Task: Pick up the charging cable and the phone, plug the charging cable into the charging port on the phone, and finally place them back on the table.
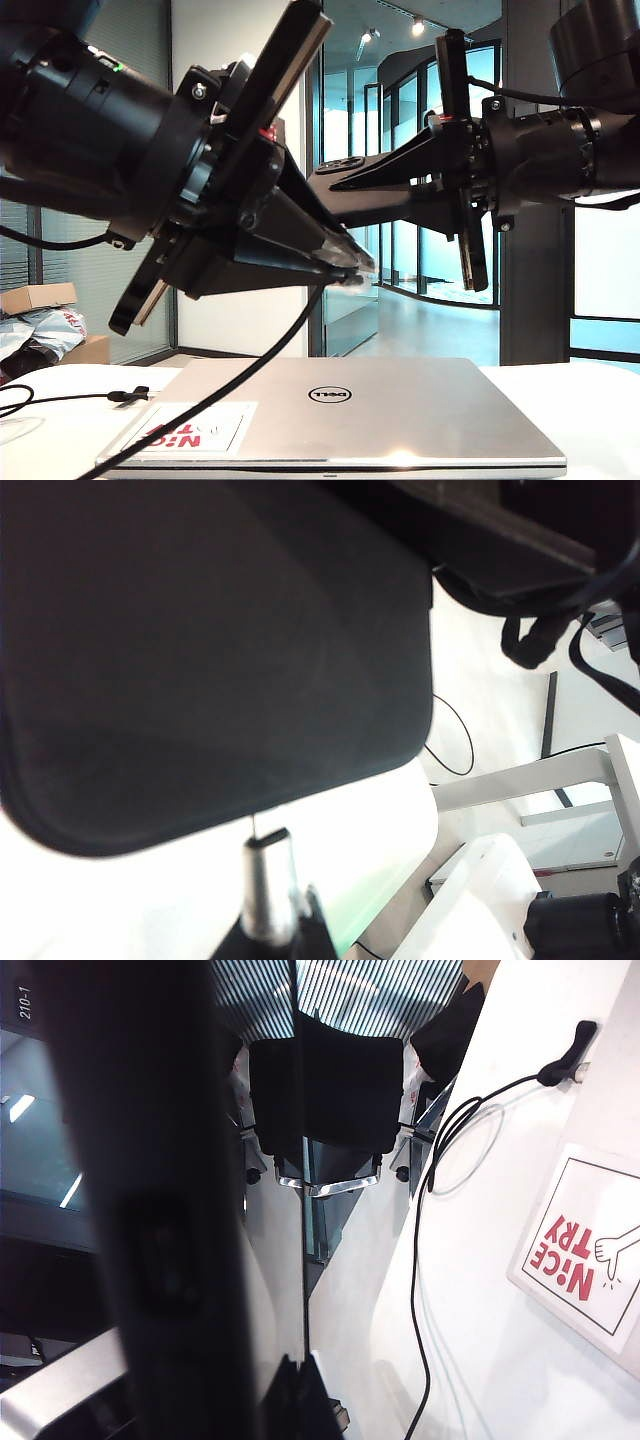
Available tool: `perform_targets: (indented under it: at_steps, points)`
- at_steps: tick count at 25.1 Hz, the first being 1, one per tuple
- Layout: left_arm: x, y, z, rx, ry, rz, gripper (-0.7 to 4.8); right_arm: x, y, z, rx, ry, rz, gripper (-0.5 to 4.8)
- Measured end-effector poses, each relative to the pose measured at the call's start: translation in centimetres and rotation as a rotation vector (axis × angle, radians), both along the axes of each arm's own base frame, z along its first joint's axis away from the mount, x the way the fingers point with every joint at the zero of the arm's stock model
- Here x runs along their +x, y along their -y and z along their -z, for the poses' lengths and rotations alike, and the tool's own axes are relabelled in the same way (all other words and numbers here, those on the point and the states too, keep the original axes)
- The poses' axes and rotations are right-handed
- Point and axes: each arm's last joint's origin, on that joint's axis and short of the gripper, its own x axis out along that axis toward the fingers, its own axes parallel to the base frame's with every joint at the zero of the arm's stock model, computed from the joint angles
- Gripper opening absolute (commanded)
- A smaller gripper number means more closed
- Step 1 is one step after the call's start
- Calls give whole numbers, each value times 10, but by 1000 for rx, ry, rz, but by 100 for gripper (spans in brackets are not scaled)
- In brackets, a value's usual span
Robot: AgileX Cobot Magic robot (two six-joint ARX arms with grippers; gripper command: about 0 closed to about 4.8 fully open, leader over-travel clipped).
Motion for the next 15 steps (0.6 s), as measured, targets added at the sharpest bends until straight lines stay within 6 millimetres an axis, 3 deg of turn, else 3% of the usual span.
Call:
perform_targets:
  at_steps: [7,15]
  points:
    - [-1,0,1,9,-9,5,-6,-3,-7,0,-13,36,-8,-6]
    - [-1,0,2,10,-12,10,-6,0,-1,2,-26,20,-22,-6]
